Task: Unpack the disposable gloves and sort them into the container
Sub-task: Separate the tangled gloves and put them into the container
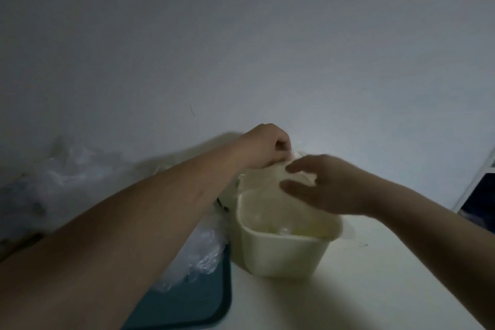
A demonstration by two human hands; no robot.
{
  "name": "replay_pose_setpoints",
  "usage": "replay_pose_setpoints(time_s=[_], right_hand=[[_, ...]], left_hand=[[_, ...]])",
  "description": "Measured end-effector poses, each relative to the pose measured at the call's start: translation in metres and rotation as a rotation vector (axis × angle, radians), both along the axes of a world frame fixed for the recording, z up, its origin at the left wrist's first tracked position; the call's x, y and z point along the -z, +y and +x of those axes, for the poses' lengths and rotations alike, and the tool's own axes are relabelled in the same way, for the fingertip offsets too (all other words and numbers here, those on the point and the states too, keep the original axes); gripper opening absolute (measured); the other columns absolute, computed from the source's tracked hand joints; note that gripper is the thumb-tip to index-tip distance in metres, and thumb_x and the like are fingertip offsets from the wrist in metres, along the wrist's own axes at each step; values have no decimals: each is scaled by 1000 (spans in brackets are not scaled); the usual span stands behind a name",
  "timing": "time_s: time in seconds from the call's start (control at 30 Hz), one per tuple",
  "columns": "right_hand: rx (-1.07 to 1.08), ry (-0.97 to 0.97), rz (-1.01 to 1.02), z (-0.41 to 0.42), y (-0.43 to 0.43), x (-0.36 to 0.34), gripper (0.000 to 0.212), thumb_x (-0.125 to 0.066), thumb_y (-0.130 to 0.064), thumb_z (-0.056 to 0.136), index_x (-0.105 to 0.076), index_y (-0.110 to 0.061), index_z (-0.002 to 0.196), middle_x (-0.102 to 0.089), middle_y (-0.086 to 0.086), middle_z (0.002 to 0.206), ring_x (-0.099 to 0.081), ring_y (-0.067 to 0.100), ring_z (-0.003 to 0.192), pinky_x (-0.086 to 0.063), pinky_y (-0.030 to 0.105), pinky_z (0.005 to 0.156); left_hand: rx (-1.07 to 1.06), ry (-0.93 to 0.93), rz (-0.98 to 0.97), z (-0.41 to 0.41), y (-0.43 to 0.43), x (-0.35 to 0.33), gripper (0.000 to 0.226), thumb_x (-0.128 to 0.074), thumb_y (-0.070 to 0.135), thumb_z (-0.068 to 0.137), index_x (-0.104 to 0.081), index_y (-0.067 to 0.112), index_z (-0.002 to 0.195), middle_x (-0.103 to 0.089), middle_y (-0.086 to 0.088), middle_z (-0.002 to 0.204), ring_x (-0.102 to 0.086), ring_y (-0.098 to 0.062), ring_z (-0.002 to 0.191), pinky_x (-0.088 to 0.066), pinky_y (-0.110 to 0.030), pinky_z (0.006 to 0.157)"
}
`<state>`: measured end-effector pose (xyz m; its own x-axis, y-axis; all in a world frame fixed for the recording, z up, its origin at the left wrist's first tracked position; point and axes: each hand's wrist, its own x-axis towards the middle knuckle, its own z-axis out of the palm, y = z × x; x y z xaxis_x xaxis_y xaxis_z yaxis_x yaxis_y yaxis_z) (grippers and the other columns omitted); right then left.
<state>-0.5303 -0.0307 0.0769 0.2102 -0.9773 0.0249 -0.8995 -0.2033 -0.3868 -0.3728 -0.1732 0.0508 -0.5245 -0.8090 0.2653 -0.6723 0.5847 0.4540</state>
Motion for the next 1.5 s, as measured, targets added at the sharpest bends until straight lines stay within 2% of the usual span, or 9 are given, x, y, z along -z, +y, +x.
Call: replay_pose_setpoints(time_s=[0.27, 0.47, 0.57, 0.77, 0.9, 1.03, 1.17, 1.3, 1.5], right_hand=[[-146, 238, 285, 51, -29, 29, 61, -37, -50, 108, -16, -38, 163, -25, -1, 170, -30, 28, 152, -23, 43, 123], [-202, 607, 477, 60, -58, 59, 54, -39, -42, 108, -30, -32, 161, -36, 2, 164, -40, 28, 145, -32, 48, 118], [-182, 589, 458, 61, -57, 55, 50, -39, -41, 108, -42, -26, 156, -45, 2, 157, -47, 27, 139, -36, 45, 116], [-52, 363, 78, 70, -45, 18, 28, -47, -19, 99, -72, -13, 111, -71, 4, 113, -67, 21, 99, -54, 30, 84], [-51, 152, -173, 105, -16, -3, 22, -50, -10, 90, -56, -18, 71, -59, -3, 73, -55, 15, 62, -42, 26, 54], [-202, -85, -218, 153, 6, 19, 20, -53, -18, 96, -73, -18, 93, -71, 0, 89, -66, 17, 76, -54, 30, 71], [-184, -134, 29, 176, 8, 65, 46, -53, -30, 104, -52, -24, 149, -54, 0, 151, -52, 22, 137, -41, 35, 116], [-126, -145, 87, 184, -1, 96, 61, -60, -34, 101, -39, -19, 157, -43, 3, 160, -41, 22, 145, -33, 30, 116], [-12, -288, -89, 190, -8, 109, 53, -65, -36, 98, -50, -25, 149, -51, -3, 151, -48, 17, 138, -39, 31, 115]], left_hand=[[-131, 160, -68, 33, 4, -2, 25, -73, 33, 96, -69, 29, 120, -64, 12, 122, -64, -8, 100, -53, -29, 90], [-167, 211, -84, 95, 44, -4, 14, -73, 27, 96, -75, 26, 110, -69, 13, 113, -67, -3, 96, -53, -24, 86], [-182, 172, -90, 123, 70, -1, 6, -75, 27, 94, -77, 26, 100, -72, 15, 103, -67, 0, 93, -52, -23, 79], [-271, -91, -69, 182, 115, 29, 21, -72, 49, 92, -72, 35, 108, -64, 20, 121, -60, -3, 114, -50, -31, 101], [-352, -307, -11, 198, 133, 64, 61, -69, 60, 91, -57, 34, 145, -46, 12, 152, -40, -16, 141, -34, -32, 116], [-415, -274, -39, 213, 134, 93, 56, -68, 53, 92, -60, 32, 143, -49, 9, 150, -48, -17, 132, -45, -33, 105], [-414, -197, -85, 226, 137, 106, 21, -64, 33, 98, -75, 28, 116, -57, 11, 118, -57, -14, 107, -51, -30, 89], [-427, -6, -60, 241, 139, 118, 16, -67, 19, 96, -72, 30, 86, -57, 13, 92, -58, -7, 81, -56, -38, 78], [-528, 539, -8, 248, 148, 97, 16, -66, 19, 96, -70, 28, 84, -69, 16, 82, -65, 5, 79, -47, -7, 68]])
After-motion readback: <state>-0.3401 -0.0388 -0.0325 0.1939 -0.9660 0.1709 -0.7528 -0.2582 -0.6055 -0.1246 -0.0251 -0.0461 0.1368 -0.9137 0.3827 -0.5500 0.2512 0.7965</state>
